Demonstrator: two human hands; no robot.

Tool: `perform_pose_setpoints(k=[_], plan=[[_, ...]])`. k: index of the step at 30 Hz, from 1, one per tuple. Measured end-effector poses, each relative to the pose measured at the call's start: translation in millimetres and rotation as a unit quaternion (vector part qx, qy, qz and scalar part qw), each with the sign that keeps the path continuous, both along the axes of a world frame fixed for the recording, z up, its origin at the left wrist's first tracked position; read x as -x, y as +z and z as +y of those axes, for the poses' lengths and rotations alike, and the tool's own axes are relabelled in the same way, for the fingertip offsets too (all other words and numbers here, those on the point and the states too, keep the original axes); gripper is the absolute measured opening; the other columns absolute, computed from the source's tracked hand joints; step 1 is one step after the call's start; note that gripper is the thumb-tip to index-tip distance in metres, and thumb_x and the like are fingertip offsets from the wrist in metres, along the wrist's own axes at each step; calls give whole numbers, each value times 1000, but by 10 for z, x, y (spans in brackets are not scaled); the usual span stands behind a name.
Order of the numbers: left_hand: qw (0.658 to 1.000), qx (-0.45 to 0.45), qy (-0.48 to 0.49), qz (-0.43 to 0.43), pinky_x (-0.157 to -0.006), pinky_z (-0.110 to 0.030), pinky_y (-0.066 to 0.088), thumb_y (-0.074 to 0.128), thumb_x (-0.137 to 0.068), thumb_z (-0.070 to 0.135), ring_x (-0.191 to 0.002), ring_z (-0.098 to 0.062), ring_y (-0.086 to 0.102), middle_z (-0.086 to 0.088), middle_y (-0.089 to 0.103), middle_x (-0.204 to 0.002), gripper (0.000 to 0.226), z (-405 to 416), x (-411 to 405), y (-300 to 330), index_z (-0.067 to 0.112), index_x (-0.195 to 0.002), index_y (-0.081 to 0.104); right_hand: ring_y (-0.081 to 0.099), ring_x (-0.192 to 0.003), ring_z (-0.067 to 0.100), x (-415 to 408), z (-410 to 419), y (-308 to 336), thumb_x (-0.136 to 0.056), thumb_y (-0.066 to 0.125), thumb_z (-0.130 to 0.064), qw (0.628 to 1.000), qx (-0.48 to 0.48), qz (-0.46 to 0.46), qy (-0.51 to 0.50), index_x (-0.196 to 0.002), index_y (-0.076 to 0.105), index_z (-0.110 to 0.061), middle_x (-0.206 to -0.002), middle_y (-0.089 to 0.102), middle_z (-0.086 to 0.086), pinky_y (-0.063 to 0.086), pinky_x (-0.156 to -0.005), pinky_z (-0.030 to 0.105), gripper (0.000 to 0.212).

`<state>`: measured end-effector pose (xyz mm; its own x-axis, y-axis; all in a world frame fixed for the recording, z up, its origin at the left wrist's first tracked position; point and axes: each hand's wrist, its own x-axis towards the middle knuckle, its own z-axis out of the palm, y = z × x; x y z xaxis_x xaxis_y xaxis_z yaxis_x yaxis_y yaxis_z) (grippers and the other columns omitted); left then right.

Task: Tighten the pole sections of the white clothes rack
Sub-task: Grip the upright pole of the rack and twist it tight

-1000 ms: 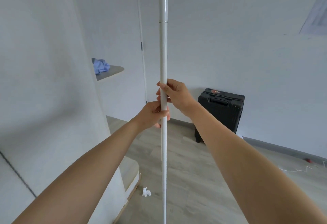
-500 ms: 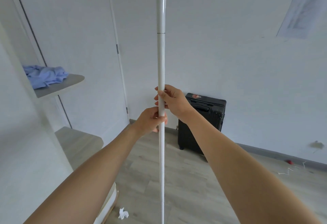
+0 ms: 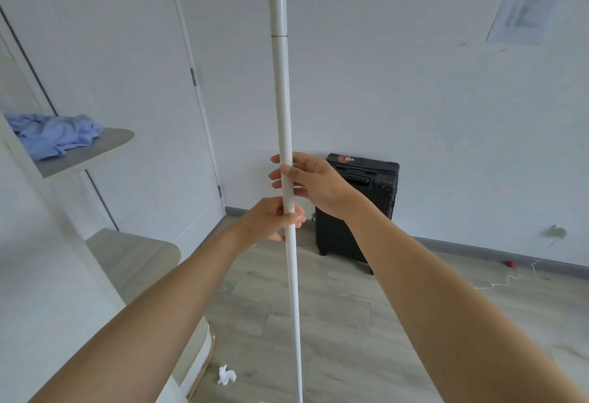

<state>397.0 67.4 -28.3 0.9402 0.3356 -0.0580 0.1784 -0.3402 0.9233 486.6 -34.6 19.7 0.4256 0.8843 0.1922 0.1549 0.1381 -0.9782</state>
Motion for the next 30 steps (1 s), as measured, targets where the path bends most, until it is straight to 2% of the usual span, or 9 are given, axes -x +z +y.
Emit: perform_pose_setpoints(k=[3, 6, 9, 12, 14, 16, 22, 28, 30], plan=[[998, -37, -14, 46, -82, -37, 56, 57, -87, 16, -103, -23, 62, -13, 64, -104, 5, -1, 23, -115, 13, -92, 58, 61, -88, 20, 55, 25, -18, -93, 47, -15, 998, 49, -37, 5, -111, 56, -12, -87, 63, 2, 53, -85, 33, 20], [998, -67, -3, 19, -86, -42, 56, 53, -89, 14, -95, -21, 64, -7, 66, -92, 11, 29, -34, -141, 17, -79, 55, 60, -87, 24, 74, 75, -5, -93, 47, -14, 996, 50, -65, -41, -109, 56, -6, -81, 61, 3, 53, -88, 43, 20], [995, -97, -4, 2, -82, -39, 57, 52, -90, 15, -83, -15, 65, 0, 65, -79, 17, 76, -144, -140, 20, -74, 52, 60, -85, 24, 31, 113, 33, -93, 48, -14, 993, 42, -77, -80, -110, 55, -2, -80, 60, 3, 54, -87, 44, 22], [993, -115, -14, -9, -74, -33, 57, 54, -89, 15, -77, -9, 65, 2, 65, -77, 17, 158, -297, -110, 21, -73, 52, 61, -81, 22, -53, 160, 51, -92, 48, -14, 989, 27, -91, -112, -110, 55, -1, -84, 60, 6, 56, -79, 34, 23], [993, -114, -18, -18, -75, -35, 58, 54, -89, 15, -79, -11, 66, 1, 66, -77, 17, 219, -435, -88, 20, -73, 53, 61, -79, 22, -160, 208, 71, -92, 49, -13, 987, 12, -94, -132, -109, 56, -1, -86, 60, 8, 55, -69, 21, 22], [992, -121, -21, -27, -75, -36, 59, 54, -88, 16, -80, -14, 67, 0, 66, -76, 17, 274, -592, -51, 21, -72, 53, 61, -79, 21, -290, 255, 103, -92, 49, -14, 984, 1, -95, -152, -110, 56, -2, -86, 60, 8, 53, -64, 17, 23], [989, -141, -17, -36, -53, -16, 54, 54, -88, 14, -73, -9, 65, 2, 65, -72, 20, 424, -1277, 13, 21, -70, 52, 62, -78, 22, -964, 432, 136, -91, 50, -14, 980, -9, -103, -172, -111, 56, -3, -88, 61, 8, 55, -69, 23, 24], [991, -127, 5, -30, -68, -30, 55, 54, -88, 12, -76, -13, 64, 0, 63, -75, 21, 492, -2167, 7, 22, -70, 51, 61, -81, 22, -1858, 544, 141, -91, 50, -11, 979, -3, -101, -175, -109, 57, 0, -92, 60, 11, 56, -68, 21, 22], [991, -130, 11, -29, -64, -24, 55, 54, -88, 12, -74, -10, 62, 2, 62, -74, 20, 488, -2426, 6, 23, -71, 51, 61, -84, 23, -2134, 548, 146, -90, 52, -11, 979, 7, -100, -175, -107, 58, 0, -92, 60, 11, 57, -77, 31, 21]])
